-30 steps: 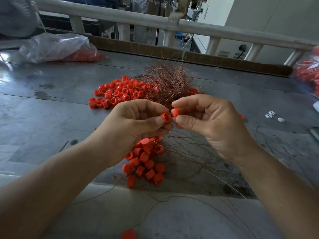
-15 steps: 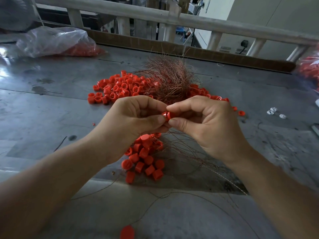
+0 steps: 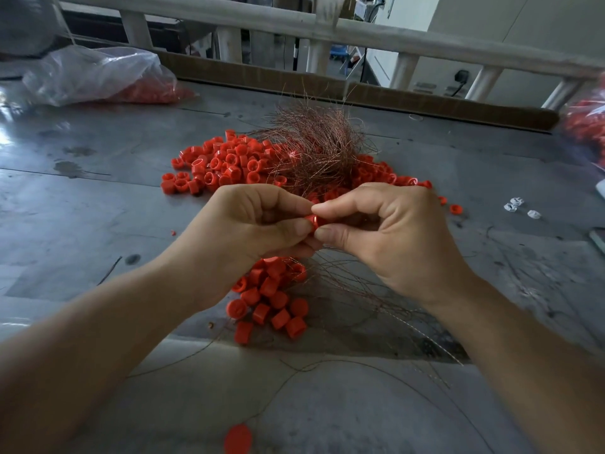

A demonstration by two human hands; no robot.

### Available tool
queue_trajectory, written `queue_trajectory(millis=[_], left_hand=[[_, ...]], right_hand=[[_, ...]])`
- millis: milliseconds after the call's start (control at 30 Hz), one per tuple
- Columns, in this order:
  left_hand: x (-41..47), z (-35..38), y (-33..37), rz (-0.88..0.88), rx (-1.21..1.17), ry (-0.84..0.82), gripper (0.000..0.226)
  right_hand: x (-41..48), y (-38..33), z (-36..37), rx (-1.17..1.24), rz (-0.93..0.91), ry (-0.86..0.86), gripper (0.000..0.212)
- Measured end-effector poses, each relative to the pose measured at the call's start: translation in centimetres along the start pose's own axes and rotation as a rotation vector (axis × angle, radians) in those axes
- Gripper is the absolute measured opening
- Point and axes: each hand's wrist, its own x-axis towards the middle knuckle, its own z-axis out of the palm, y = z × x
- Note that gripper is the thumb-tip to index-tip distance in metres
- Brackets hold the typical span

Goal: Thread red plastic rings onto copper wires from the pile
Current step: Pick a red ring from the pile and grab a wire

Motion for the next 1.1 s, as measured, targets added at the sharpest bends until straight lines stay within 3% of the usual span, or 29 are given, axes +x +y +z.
queue_trajectory(millis=[700,833,900,967,1100], left_hand=[[0.00,-0.30,0.22,-0.003,-0.050,-0.095,0.022],[-0.03,-0.60,0.31,-0.011,-0.059,-0.157,0.022],[-0.01,-0.85,0.32,-0.022,-0.068,-0.178,0.033],[0.03,-0.89,0.29,-0.033,-0.084,-0.181,0.044],[-0.18,-0.38,0.45,0.011,-0.104,-0.189,0.046]], right_hand=[[-0.06,0.02,-0.30,0.025,-0.099,0.014,0.028],[0.08,0.04,-0.29,0.082,-0.023,-0.072,0.032],[0.20,0.07,-0.35,0.027,-0.031,-0.171,0.039],[0.27,-0.03,-0.44,-0.025,-0.056,-0.230,0.035],[0.19,-0.26,-0.47,-0.068,-0.096,-0.194,0.014]])
